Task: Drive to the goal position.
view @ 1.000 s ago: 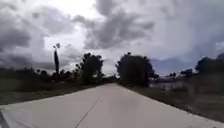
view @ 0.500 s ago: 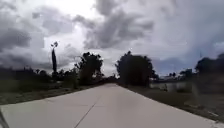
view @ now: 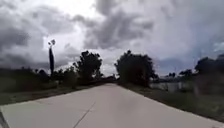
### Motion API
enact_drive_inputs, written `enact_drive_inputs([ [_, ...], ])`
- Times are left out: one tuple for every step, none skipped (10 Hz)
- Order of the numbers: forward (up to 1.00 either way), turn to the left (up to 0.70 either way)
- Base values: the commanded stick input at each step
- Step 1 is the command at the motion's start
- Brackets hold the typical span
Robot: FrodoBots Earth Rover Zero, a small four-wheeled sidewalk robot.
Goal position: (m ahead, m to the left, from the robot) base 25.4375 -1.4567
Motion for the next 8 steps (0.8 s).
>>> enact_drive_inputs([
  [0.85,0.0],
  [0.85,0.0],
  [0.85,0.0],
  [0.85,0.0],
  [0.85,0.0],
  [0.85,0.0],
  [0.85,0.0],
  [0.85,0.0],
])
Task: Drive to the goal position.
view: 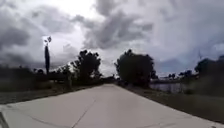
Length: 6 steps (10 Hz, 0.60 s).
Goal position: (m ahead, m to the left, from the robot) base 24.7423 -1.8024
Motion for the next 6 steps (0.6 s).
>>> enact_drive_inputs([
  [0.85,0.0],
  [0.85,0.0],
  [0.85,0.0],
  [0.85,0.0],
  [0.85,0.0],
  [0.85,0.0],
])
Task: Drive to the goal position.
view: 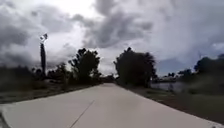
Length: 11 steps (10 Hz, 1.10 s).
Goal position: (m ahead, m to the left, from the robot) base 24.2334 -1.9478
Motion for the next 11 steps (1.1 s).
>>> enact_drive_inputs([
  [0.85,0.0],
  [0.85,0.0],
  [0.85,0.0],
  [0.85,0.0],
  [0.85,0.0],
  [0.85,0.0],
  [0.85,0.0],
  [0.85,0.0],
  [0.85,0.0],
  [0.85,0.0],
  [0.85,0.0],
])
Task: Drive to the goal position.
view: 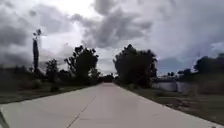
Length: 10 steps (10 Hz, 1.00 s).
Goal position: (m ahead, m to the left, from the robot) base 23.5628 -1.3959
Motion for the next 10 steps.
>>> enact_drive_inputs([
  [0.85,0.0],
  [0.85,0.0],
  [0.85,0.0],
  [0.85,0.0],
  [0.85,0.0],
  [0.85,0.0],
  [0.85,0.0],
  [0.85,0.0],
  [0.85,0.0],
  [0.85,0.0],
])
